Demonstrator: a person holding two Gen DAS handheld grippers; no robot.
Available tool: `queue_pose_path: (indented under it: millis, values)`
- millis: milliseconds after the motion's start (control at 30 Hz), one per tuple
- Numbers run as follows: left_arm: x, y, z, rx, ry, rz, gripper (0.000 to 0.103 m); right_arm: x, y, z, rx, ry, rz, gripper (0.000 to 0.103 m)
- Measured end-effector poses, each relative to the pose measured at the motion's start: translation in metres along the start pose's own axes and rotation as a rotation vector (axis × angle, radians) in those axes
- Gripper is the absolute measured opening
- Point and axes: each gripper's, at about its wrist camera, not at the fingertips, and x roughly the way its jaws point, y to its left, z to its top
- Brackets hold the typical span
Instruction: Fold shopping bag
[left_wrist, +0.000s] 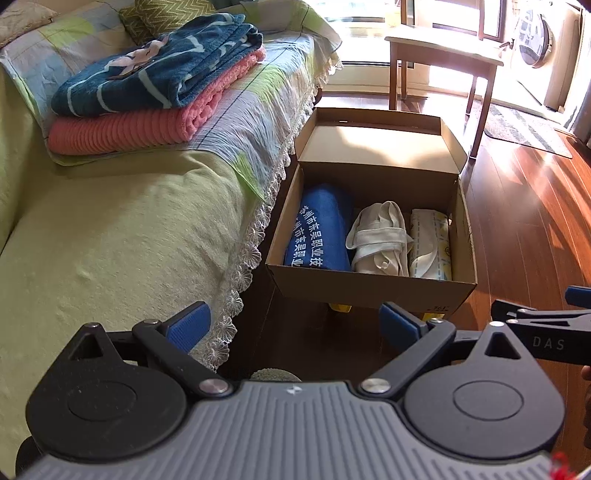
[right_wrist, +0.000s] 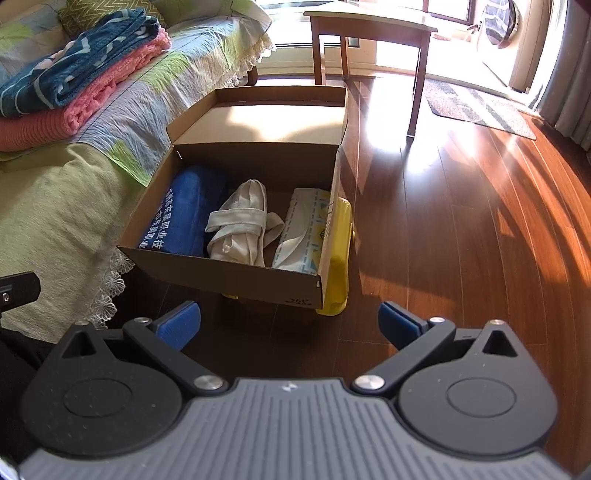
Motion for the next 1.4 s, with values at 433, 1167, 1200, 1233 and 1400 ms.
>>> queue_pose_path:
  millis: [433,1167,1200,1233,1400]
  values:
    - [0.014,0.009,0.003,0.023,0.060,-0.035,0.099,0.007,-0.006,0.013,0.090,0.077,-0.005,0.102]
    - [0.013,0.021,0.000,-0.006,0.057,-0.035,0.099,-0.007,0.022,0.009,0.014,0.109,-0.042,0.102]
    - [0.013,0.021,0.001,-0.007,0.056,-0.035,0.099,-0.006,0.022,0.009,0.013,0.106,-0.051,0.102]
    - [0.014,0.021,0.001,-0.007,0.056,-0.036,0.099,-0.005,0.022,0.010,0.013,0.104,-0.056,0.102]
    - [0.018,0.022,0.006,-0.010,0.052,-0.035,0.099,0.000,0.021,0.015,0.015,0.100,-0.075,0.102]
